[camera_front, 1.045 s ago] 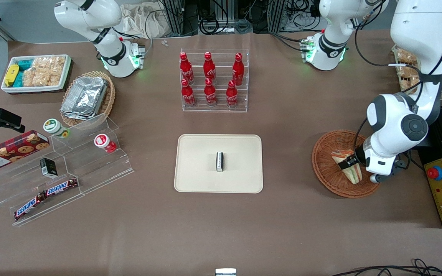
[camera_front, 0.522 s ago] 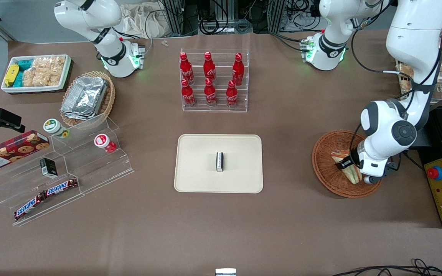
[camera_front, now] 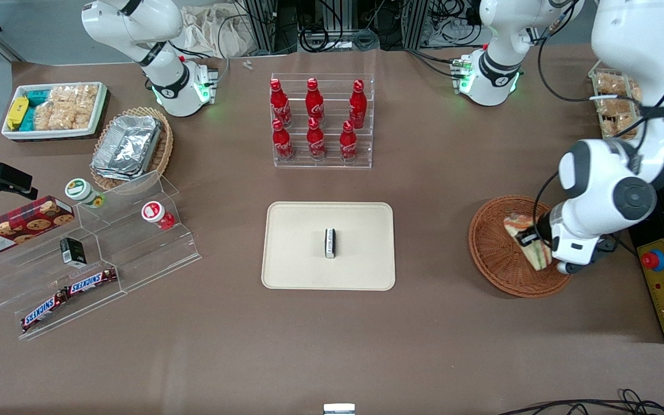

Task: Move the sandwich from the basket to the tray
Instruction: 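Lift the sandwich and carry it with the left gripper toward the cream tray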

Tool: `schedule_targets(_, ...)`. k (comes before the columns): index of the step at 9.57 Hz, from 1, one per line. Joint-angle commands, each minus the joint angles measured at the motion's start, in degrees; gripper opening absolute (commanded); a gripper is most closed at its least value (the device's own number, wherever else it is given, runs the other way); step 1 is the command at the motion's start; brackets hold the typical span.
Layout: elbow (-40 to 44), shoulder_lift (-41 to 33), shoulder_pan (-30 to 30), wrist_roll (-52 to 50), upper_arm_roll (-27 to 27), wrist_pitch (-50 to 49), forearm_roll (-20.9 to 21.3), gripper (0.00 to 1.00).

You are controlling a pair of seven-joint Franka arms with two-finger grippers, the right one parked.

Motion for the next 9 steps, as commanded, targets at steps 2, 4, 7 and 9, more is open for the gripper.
schedule_targets(2,20.0,0.3,-5.9,-1.5,-0.2,-19.7,0.0,0.00)
schedule_targets(4,23.4,0.4,-12.3,-0.7,-0.3,-19.8,0.7,0.00)
schedule_targets(7,28.2,7.9,-23.4,-0.8,-0.2,-13.0,0.6,0.00)
schedule_targets(9,28.3,13.8,-29.7,-1.3,-0.1,-2.6,0.9,0.00)
